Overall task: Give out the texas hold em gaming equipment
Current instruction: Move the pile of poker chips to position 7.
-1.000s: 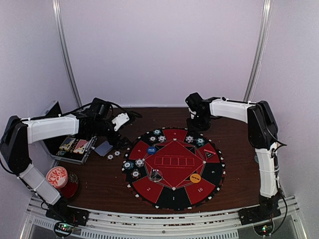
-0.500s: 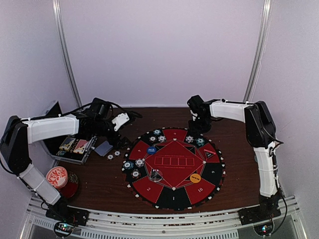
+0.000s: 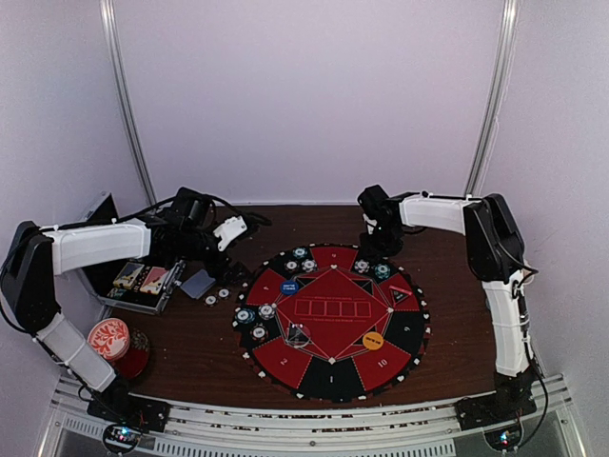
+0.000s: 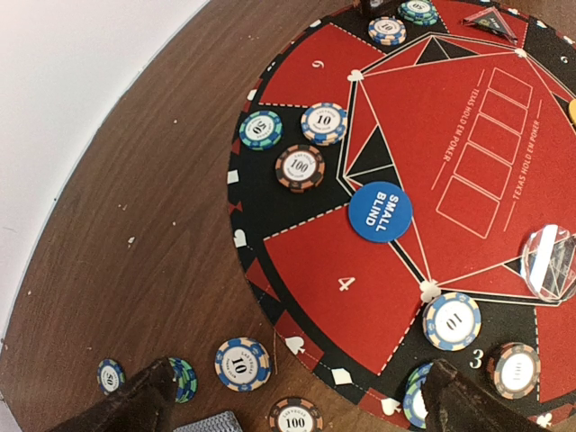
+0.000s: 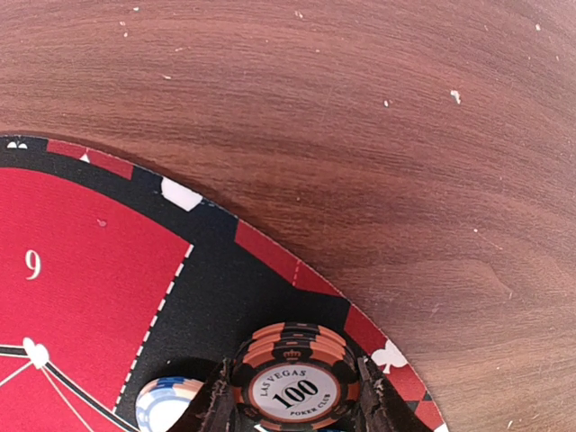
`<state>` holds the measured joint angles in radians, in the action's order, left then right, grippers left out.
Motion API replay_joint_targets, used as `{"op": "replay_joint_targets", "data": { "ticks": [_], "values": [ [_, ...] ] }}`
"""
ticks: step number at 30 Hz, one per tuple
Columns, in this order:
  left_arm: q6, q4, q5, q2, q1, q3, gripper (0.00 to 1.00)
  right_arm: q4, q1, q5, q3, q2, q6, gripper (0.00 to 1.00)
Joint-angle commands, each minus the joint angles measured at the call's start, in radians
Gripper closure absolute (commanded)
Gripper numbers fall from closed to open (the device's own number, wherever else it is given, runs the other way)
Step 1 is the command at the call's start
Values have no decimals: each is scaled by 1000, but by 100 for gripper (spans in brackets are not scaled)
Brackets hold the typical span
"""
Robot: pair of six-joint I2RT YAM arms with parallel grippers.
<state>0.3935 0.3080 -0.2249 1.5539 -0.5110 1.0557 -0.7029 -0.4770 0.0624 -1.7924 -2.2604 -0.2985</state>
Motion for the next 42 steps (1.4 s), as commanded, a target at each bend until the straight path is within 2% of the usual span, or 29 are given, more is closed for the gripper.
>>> {"op": "replay_joint_targets", "data": {
  "ticks": [1,9,22,32,36,42],
  "values": [
    [-2,-37,-17,0,6,-6,2,1,5,3,-3,-4,7,69],
    [-2,-37,-18,0,6,-5,2,-12,7,13,-14,11,10,59],
    [-2,-37,-18,-1,6,-5,2,-30,6,31,-32,40,10,49],
    [-4,-39,-15,-1,6,-6,2,-26,5,42,-28,182,-9,40],
    [-4,-38,-14,-3,6,-6,2,16,3,46,86,288,-30,36],
    [-2,-40,-17,-5,7,-8,2,165,-11,59,397,483,-76,33]
  ]
}}
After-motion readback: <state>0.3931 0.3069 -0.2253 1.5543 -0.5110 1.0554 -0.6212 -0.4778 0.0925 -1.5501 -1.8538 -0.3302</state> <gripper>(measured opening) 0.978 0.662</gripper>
